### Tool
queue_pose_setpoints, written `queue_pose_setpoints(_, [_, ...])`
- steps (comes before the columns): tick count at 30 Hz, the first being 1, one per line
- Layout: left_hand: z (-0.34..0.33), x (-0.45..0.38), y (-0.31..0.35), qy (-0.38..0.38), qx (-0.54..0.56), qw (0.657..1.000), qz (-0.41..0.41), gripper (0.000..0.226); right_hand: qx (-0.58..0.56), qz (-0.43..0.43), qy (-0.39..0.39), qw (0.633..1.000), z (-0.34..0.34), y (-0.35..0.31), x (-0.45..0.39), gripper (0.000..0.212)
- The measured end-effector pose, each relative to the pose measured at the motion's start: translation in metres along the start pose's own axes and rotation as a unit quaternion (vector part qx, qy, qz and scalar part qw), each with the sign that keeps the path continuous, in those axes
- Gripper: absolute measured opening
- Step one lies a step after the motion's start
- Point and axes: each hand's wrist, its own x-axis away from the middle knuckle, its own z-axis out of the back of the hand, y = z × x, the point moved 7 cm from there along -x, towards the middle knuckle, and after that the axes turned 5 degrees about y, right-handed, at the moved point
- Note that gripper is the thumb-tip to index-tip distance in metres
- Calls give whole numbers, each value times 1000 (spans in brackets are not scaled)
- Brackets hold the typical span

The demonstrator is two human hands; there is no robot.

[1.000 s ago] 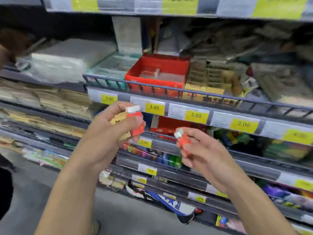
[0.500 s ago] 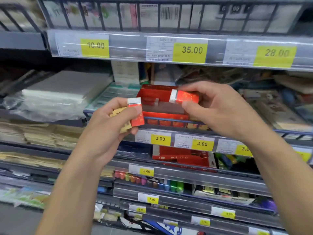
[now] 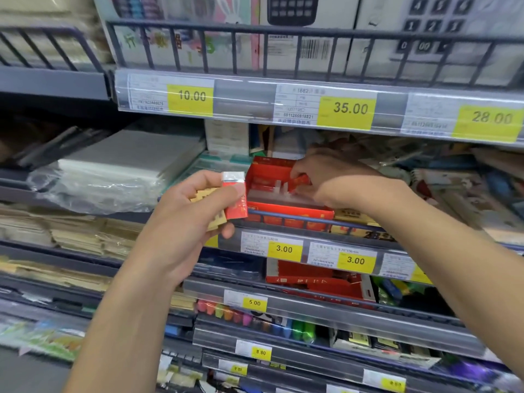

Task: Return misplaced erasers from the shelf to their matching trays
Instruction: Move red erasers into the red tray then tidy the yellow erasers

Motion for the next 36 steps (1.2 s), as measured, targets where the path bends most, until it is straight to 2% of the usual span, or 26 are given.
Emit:
queue_pose_setpoints(5, [-2,1,1,-17,0,1000,0,21,36,11,-26,999,-7,-4,-8,28])
queue_pose_setpoints(9, [-3,0,3,-19,1,1000,-1,20,79,8,17,997,-10,-6,-16,9])
queue_pose_setpoints(18, [-5,3,2,-29,-8,999,13,21,8,45,-10,999,-9,-4,-15,21])
queue_pose_setpoints(23, [-8,2,3,-28,-8,999,19,22,-3,24,3,1000,1,2,-8,20])
queue_pose_setpoints(24, [-8,2,3,-29,-11,999,20,22,-35,16,25,999,7,2,-5,20])
queue_pose_setpoints(26, [-9,2,2,-33,-19,999,21,19,-190,11,59,980,19,-5,8,18])
queue_pose_setpoints(28, [-12,2,2,-39,-21,999,22,15,-378,62,22,923,27,-27,24,22])
queue_pose_setpoints(29, [-13,1,2,-42,-20,999,23,13,-434,95,-1,896,31,-39,31,26])
queue_pose_setpoints(30, [-14,1,2,-44,-19,999,24,13,-462,126,-13,878,34,-50,35,29])
queue_pose_setpoints(32, [-14,1,2,-45,-15,998,28,15,-474,158,-14,866,39,-63,37,30])
queue_pose_setpoints(36, [-12,2,3,-36,5,999,31,25,-526,141,-28,839,37,-59,33,20])
